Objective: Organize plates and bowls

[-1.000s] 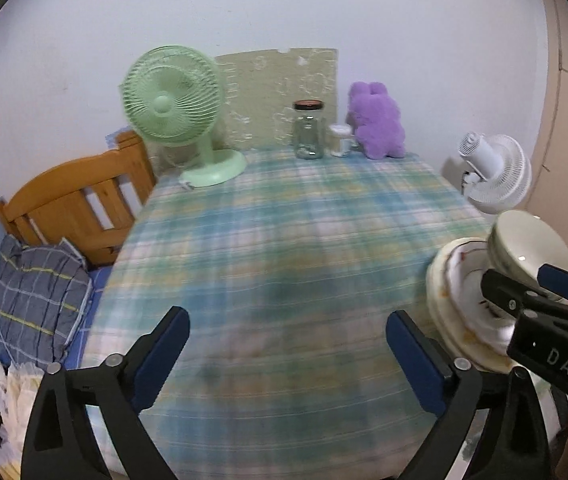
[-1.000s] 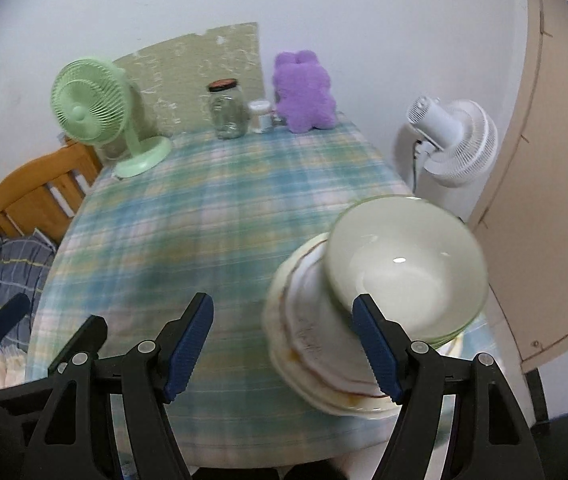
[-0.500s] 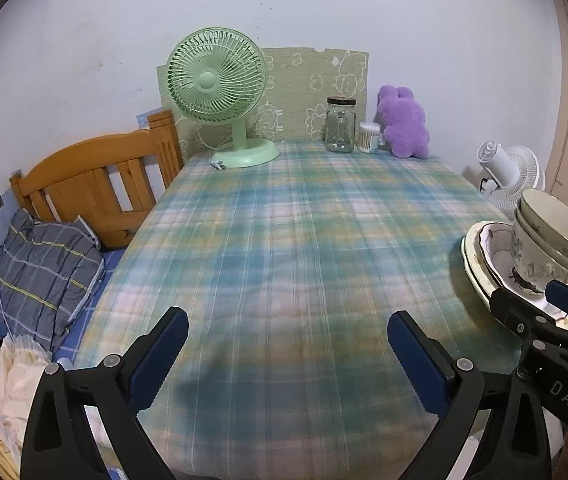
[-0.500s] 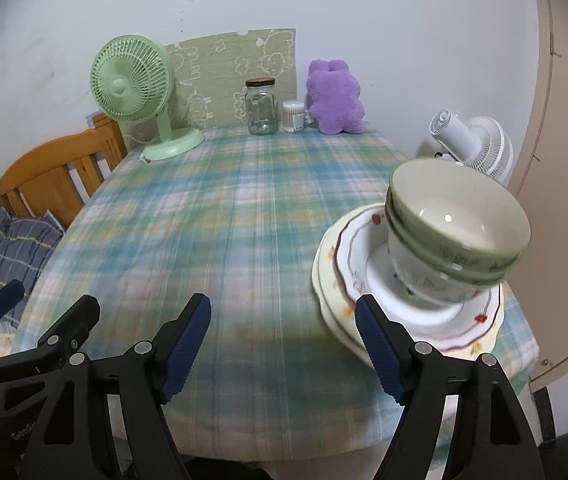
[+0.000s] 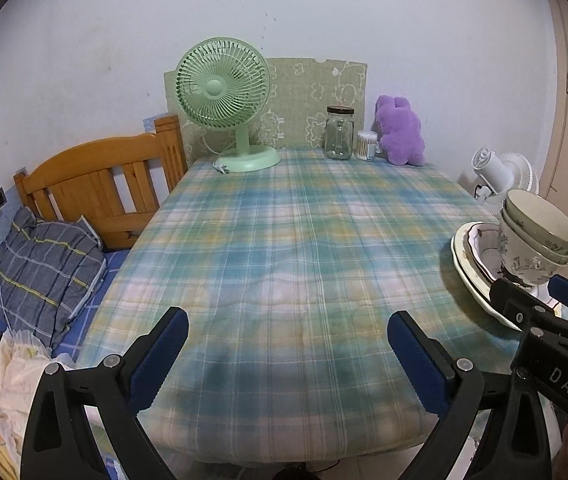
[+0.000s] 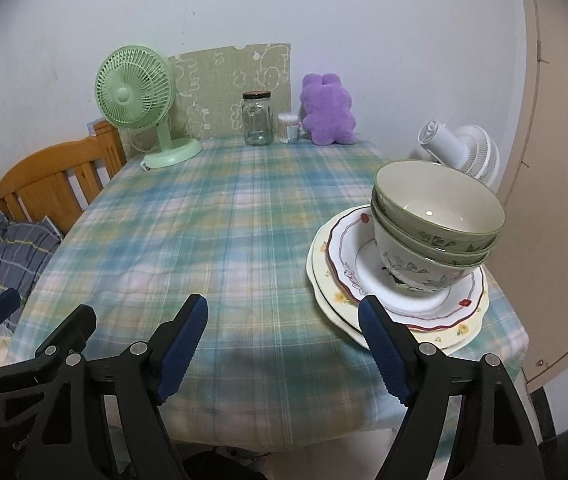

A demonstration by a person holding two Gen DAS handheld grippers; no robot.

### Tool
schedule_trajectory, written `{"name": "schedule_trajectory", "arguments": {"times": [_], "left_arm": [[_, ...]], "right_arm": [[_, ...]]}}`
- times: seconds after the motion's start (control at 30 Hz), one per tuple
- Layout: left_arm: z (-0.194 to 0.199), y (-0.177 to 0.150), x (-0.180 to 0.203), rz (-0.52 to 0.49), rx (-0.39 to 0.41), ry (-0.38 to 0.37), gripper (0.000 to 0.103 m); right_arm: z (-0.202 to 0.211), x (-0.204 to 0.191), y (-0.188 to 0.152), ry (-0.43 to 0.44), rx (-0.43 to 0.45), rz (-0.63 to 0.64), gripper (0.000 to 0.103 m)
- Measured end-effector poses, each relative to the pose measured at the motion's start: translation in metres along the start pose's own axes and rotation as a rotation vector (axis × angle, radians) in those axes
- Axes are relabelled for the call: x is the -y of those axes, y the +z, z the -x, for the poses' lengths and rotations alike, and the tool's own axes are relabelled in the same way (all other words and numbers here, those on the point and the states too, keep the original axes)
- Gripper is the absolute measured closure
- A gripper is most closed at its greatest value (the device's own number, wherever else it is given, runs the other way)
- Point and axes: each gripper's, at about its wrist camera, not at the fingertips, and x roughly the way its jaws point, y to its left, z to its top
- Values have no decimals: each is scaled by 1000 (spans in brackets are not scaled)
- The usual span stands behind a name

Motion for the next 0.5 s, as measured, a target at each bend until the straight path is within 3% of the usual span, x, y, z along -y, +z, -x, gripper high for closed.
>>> {"name": "schedule_trajectory", "arguments": {"times": [0.5], "left_arm": [[8, 1, -1, 15, -2, -19, 2]], "right_arm": [[12, 1, 4, -10, 0, 3, 20]]}}
